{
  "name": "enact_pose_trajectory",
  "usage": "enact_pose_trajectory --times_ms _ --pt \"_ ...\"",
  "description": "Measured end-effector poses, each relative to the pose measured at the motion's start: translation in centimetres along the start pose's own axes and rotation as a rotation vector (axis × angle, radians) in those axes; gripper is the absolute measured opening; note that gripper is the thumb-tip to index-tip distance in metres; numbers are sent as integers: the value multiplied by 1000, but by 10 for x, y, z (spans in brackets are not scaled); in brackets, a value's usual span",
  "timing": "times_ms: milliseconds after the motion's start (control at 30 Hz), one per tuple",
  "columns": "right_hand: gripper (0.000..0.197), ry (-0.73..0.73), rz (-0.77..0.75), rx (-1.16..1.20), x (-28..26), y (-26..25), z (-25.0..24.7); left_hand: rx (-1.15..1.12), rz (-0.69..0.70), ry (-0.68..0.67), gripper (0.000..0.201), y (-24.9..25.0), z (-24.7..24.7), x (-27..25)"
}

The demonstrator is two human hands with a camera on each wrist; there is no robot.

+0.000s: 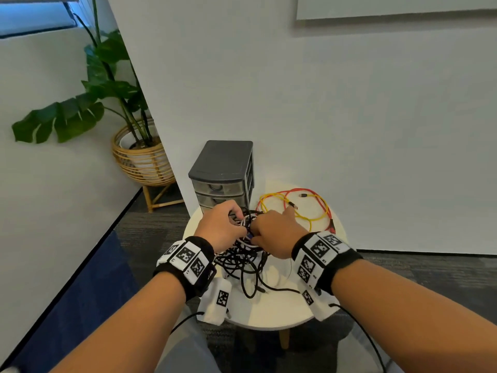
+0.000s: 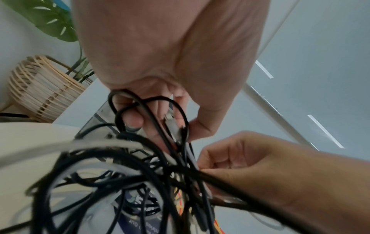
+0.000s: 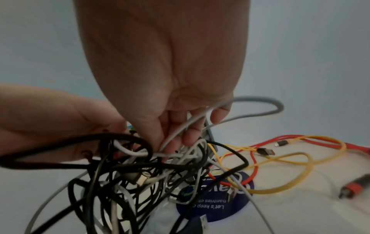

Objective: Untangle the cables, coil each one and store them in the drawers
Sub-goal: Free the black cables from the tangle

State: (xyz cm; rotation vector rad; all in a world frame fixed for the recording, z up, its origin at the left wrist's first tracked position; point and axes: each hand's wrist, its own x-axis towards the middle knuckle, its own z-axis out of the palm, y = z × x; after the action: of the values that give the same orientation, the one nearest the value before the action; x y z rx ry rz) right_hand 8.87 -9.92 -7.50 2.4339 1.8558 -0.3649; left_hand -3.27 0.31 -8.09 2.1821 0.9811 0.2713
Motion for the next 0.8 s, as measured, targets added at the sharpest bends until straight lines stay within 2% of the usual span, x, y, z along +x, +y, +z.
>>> enact_pose_trajectory --times_ms 133,267,333,500,600,700,800 --pt "14 35 -7 173 1 10 2 -63 -4 -62 25 -3 -5 -1" --pt "19 15 -120 168 -2 16 2 -51 14 -93 26 -7 -6 2" --pt "15 31 -159 150 -3 19 0 -43 22 -72 27 -9 -5 4" --pt "22 105 -156 223 -6 35 -8 -28 42 -77 31 -10 -4 2" --pt "20 131 -133 356 -3 40 -3 -96 53 -120 30 -7 -7 -1" --pt "21 115 -121 453 -2 43 4 -270 12 -195 29 -1 -14 -5" --pt "23 75 -122 542 -2 48 9 -277 30 -253 31 1 -17 -5"
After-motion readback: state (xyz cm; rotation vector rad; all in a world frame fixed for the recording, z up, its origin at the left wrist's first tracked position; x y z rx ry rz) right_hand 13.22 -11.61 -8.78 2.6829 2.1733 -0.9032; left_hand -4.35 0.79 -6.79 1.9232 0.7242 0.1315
